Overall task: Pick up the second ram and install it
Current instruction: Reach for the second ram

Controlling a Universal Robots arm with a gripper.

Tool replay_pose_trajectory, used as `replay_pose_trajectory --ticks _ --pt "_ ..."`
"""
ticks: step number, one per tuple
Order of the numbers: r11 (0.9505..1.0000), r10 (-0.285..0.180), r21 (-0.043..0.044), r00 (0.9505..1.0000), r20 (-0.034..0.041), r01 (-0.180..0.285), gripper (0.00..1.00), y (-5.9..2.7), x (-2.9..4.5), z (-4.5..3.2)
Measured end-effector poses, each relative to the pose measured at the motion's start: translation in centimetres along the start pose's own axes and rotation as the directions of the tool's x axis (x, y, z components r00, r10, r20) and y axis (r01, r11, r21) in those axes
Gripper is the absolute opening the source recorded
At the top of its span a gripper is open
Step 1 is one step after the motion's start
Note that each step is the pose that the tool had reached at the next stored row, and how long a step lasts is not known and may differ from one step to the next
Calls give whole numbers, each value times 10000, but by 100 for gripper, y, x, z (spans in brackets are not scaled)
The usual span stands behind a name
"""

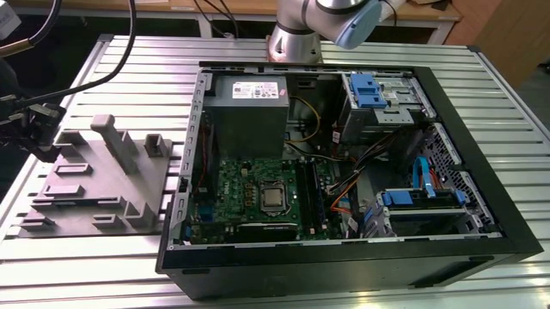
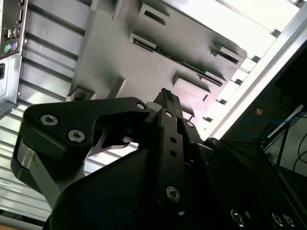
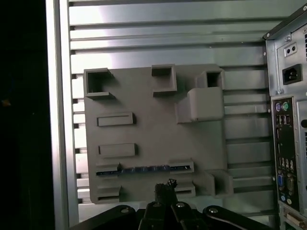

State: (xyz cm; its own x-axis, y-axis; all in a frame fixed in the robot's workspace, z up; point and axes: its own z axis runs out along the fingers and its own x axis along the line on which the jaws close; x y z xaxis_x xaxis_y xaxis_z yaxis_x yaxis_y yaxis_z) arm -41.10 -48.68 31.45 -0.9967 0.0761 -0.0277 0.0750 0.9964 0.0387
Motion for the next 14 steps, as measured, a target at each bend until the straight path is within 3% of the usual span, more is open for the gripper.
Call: replay_pose_trajectory --ticks 14 --pt "10000 -1 31 10000 4 1 10 144 102 206"
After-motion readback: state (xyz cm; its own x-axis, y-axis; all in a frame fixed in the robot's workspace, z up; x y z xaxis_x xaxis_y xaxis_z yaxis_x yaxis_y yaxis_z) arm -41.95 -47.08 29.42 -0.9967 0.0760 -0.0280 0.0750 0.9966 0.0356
